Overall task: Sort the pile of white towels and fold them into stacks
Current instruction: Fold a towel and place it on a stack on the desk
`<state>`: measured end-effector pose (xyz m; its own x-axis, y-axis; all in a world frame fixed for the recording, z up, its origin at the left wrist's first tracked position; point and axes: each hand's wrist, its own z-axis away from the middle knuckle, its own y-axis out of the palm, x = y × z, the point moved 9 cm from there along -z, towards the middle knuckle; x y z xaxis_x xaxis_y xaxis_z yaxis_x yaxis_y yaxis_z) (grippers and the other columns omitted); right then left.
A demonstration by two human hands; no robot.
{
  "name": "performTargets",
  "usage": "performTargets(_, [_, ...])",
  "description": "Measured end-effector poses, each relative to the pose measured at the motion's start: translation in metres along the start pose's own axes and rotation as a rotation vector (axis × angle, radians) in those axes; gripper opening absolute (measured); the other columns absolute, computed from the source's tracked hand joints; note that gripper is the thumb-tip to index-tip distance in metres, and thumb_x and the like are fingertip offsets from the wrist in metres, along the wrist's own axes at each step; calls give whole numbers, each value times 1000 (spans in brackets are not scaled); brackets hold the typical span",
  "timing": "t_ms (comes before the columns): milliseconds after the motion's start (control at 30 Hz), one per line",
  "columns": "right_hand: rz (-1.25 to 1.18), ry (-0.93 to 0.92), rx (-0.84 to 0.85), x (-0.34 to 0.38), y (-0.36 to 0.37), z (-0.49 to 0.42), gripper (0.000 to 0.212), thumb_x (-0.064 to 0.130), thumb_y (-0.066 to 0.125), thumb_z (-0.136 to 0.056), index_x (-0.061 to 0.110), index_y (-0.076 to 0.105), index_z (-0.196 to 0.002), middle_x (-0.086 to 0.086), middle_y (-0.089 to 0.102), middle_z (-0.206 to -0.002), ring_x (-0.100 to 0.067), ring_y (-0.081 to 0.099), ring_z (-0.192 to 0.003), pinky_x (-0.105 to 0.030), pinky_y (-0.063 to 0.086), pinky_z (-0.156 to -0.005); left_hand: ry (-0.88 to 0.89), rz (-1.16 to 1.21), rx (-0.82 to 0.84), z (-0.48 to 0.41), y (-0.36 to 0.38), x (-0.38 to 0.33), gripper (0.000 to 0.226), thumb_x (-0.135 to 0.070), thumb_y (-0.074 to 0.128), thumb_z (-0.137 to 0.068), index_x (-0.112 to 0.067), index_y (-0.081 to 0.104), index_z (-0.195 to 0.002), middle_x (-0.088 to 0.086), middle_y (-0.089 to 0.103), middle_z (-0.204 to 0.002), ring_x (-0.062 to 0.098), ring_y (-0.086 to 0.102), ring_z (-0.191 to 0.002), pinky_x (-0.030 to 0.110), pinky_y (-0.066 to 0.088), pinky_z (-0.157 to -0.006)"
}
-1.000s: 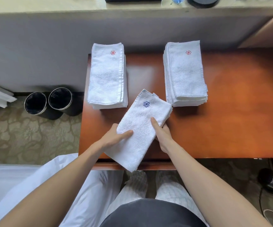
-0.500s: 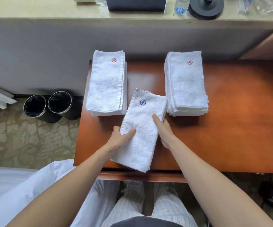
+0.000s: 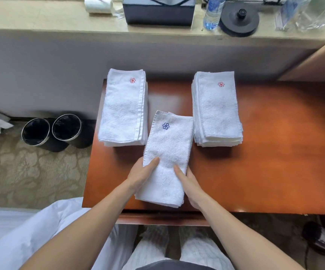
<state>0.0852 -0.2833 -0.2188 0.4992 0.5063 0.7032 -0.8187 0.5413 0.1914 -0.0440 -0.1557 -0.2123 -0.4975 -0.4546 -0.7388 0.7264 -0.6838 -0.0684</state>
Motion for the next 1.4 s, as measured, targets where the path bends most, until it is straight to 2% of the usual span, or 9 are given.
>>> performTargets(300, [37,-18,-4,51,-16,-46,54,43,63,-101,30,47,-151,10,69,-135,-9,66,-123,-38,50,-109,51,135,-127,-38,1,-36,43,-61,72,-88,-29,72,-117,-13,78,-109,8,75,-101,39,57,-98])
performTargets(500, [66,-18,-4,62,-28,-56,54,43,67,-99,27,52,-147,11,71,-130,-8,68,-119,-33,52,-104,34,230,-88,-43,11,-36,40,-39,70,-97,-19,65,-132,-7,77,-116,10,73,-106,21,59,-85])
performTargets(600, [88,100,7,29,-26,-30,53,56,64,-96,41,50,-145,20,70,-129,-5,68,-118,-39,51,-105,2,257,-54,-22,22,-17,44,-32,72,-97,-14,63,-136,3,74,-124,17,72,-113,32,57,-98])
performTargets(700, [149,197,3,18,-25,-13,51,75,56,-90,60,45,-138,33,64,-129,-4,63,-121,-48,52,-102,12,273,-48,-11,27,-20,36,-31,72,-97,-25,63,-131,-7,76,-118,9,73,-106,25,60,-85])
performTargets(933, [-34,117,-21,41,-16,-30,44,48,52,-106,42,46,-148,15,68,-135,-13,67,-121,-51,52,-107,10,318,-116,-18,27,-32,40,-25,76,-95,-16,66,-132,2,75,-122,21,71,-116,49,50,-109])
performTargets(1100, [-33,38,-61,70,-26,-55,43,44,57,-105,34,53,-146,11,69,-134,-13,67,-121,-49,52,-107,50,381,-203,-35,23,-44,29,-19,74,-94,-19,68,-123,0,77,-117,20,72,-112,49,52,-107])
performTargets(1233, [-21,-14,-108,73,-35,-59,39,42,61,-102,35,56,-140,14,67,-136,-3,67,-117,-39,52,-104,-21,409,-313,-38,20,-39,46,-26,77,-92,-16,59,-133,-1,71,-125,17,68,-115,44,50,-109])
performTargets(1333, [75,130,-151,39,-40,-42,62,63,57,-97,35,43,-150,15,43,-150,-8,56,-124,-44,54,-102,-148,409,-274,-32,29,-17,45,-44,78,-89,-34,54,-125,-17,65,-122,2,61,-104,35,50,-85])
performTargets(1400, [99,161,-142,34,-40,-42,68,68,54,-96,34,39,-153,12,37,-149,-18,59,-122,-44,59,-97,-173,392,-229,-33,37,-15,45,-48,77,-88,-40,50,-122,-23,60,-120,2,58,-105,38,49,-87])
